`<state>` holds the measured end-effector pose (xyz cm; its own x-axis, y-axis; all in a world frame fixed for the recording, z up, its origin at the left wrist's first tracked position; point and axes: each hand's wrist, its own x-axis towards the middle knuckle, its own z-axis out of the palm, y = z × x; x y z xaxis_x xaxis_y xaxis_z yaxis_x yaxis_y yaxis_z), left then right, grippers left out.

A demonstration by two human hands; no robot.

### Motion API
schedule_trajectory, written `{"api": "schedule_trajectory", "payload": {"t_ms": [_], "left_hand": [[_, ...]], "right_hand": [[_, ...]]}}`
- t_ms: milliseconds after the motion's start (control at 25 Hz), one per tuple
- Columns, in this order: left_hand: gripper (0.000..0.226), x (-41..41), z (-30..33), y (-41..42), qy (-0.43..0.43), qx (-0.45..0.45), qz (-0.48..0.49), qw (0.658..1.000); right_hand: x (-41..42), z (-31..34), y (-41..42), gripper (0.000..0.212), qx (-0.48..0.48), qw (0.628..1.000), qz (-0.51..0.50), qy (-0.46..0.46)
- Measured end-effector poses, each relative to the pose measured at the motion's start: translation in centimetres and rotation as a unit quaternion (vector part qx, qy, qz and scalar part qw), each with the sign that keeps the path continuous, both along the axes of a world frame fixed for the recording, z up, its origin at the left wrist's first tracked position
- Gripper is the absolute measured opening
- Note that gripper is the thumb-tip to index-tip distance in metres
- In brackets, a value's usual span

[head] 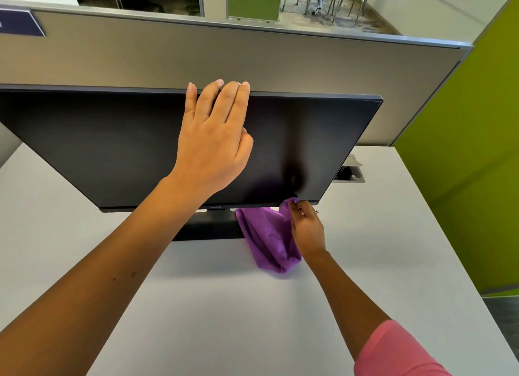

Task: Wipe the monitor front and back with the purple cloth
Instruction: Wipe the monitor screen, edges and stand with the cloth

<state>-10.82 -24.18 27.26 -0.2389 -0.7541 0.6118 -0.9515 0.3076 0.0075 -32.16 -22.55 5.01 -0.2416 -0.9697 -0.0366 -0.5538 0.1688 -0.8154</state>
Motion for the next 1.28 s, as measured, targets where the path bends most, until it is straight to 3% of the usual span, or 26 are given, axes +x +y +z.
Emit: {"api": "schedule_trajectory", "payload": {"t_ms": [280, 520, 800, 960, 1120, 1280], "left_hand": [[0.057, -0.1, -0.1, -0.2, -0.001, 0.001, -0.002, 1.000], [0.057, 0.0, -0.1, -0.2, -0.003, 0.002, -0.007, 1.000], [0.057, 0.1, 0.0, 0.0, -0.004, 0.013, -0.005, 1.000], [0.057, 0.2, 0.1, 0.2, -0.005, 0.020, -0.012, 1.000], [0.059, 0.6, 0.7, 0.5, -0.022, 0.040, -0.023, 0.999], [0.062, 1.0, 1.5, 0.7, -0.036, 0.068, -0.034, 0.996]], "right_hand": [[-1.0, -0.7, -1.4, 0.025, 0.031, 0.996, 0.017, 0.088], [-2.4, -0.2, -1.6, 0.021, 0.004, 0.987, 0.032, 0.158], [-4.7, 0.5, -1.1, 0.029, 0.042, 0.981, -0.064, 0.177], [-5.0, 1.7, 0.2, 0.024, 0.032, 0.979, -0.106, 0.170], [-3.8, 4.5, 1.5, 0.024, -0.087, 0.982, -0.147, 0.075], [-3.0, 10.1, 1.5, 0.029, -0.179, 0.960, -0.215, 0.001]]}}
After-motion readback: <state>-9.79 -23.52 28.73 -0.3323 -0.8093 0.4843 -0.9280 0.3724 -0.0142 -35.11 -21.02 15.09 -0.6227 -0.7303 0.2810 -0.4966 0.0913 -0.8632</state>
